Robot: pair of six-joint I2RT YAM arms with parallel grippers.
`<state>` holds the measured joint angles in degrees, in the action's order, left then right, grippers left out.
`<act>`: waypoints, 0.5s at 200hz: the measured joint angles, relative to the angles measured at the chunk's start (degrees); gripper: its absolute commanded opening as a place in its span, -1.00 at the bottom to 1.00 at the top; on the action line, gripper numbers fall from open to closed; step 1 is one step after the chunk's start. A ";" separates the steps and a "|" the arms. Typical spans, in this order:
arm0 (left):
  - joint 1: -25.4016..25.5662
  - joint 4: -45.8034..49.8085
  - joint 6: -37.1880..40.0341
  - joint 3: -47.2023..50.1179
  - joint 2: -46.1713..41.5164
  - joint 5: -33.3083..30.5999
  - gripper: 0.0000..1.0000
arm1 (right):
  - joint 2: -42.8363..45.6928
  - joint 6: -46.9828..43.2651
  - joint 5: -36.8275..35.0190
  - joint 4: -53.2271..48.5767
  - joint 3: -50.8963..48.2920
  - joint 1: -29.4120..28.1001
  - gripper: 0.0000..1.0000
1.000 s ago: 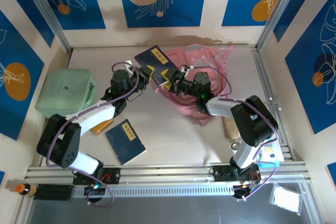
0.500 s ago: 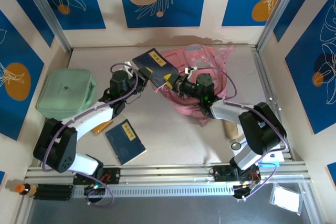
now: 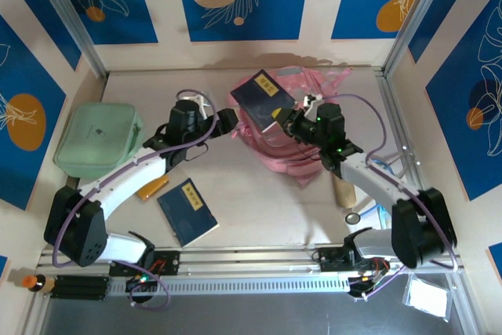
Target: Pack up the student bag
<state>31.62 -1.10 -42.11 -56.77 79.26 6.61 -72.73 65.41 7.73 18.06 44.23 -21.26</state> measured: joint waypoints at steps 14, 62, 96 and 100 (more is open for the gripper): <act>1.57 2.54 5.29 -4.20 2.97 2.10 0.77 | 3.67 -2.86 -1.60 -5.14 0.00 1.97 -1.00; 6.93 12.09 21.68 -18.91 17.55 6.64 0.81 | 14.62 -8.41 -6.69 -20.59 -0.13 9.77 -1.00; 12.28 22.18 31.80 -31.69 28.15 2.45 0.81 | 20.94 -11.43 -10.34 -30.08 -0.72 14.08 -1.00; 12.87 23.28 32.76 -33.31 29.38 1.60 0.80 | 21.64 -11.78 -10.60 -31.10 -0.79 14.43 -1.00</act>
<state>44.49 22.17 -9.34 -90.08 108.64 8.21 -51.09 53.63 -2.87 -13.04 43.44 -6.83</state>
